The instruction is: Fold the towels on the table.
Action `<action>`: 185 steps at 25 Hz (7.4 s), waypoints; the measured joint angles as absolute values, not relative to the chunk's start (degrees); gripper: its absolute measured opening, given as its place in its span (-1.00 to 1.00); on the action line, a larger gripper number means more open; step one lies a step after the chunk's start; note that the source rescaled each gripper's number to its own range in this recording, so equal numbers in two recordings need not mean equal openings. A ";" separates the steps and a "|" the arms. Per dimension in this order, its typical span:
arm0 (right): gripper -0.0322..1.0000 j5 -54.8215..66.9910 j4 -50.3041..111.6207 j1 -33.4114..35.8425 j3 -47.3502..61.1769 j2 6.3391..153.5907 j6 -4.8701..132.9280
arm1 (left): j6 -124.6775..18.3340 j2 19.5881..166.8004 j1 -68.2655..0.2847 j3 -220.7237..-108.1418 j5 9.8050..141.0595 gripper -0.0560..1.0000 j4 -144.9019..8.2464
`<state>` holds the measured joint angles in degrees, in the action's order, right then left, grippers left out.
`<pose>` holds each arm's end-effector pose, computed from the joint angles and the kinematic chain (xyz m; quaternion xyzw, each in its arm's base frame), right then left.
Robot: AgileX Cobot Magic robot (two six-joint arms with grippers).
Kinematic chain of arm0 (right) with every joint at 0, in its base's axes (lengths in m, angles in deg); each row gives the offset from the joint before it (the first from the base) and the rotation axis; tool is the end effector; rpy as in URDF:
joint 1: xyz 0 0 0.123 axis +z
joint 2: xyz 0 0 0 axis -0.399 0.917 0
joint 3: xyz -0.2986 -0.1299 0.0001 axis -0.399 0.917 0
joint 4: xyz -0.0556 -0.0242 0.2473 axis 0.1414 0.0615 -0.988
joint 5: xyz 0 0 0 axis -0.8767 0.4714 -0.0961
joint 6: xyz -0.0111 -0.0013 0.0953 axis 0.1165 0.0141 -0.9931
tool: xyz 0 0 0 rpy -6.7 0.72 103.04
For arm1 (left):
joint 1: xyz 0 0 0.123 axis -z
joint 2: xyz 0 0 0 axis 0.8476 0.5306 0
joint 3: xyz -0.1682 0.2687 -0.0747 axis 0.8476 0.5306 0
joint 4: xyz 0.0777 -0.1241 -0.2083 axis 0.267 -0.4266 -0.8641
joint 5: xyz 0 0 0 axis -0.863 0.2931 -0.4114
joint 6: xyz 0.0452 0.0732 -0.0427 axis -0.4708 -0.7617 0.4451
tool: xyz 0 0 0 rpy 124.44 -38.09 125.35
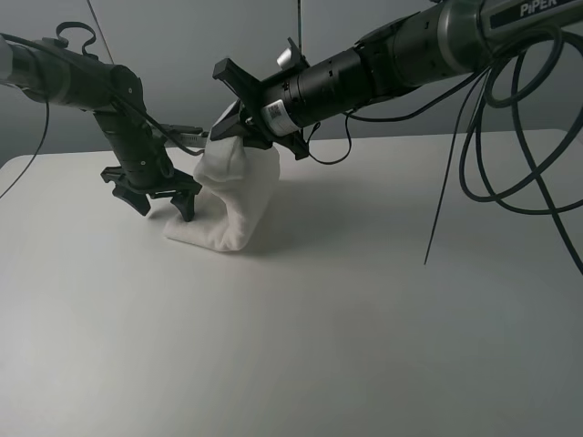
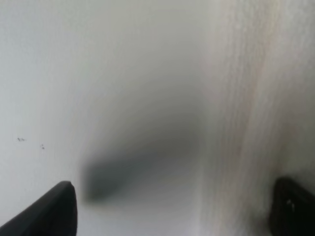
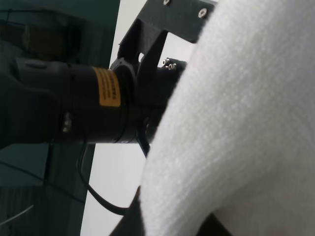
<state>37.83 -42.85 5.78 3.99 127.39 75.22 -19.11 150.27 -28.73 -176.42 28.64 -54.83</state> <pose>0.3877 0.2889 0.2168 -0.0313 0.8622 0.4887 0.1297 0.4110 -0.2299 0.1270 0.2520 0.9665 -0.0125 0.0480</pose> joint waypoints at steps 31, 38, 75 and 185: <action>-0.90 39.08 -44.53 5.78 3.99 127.48 75.45 | -29.91 150.36 -29.58 -177.99 29.88 1.00 -61.64; -0.90 39.72 -44.71 5.78 3.99 127.48 75.45 | -32.39 150.13 -29.84 -177.99 30.60 1.00 -64.01; 1.00 40.97 -45.03 5.78 3.78 127.36 79.23 | -38.58 144.58 -38.71 -182.03 19.63 1.00 -64.22; 1.00 59.78 34.84 -18.72 57.67 6.76 43.91 | -20.14 20.07 -60.27 -114.21 17.16 1.00 -54.83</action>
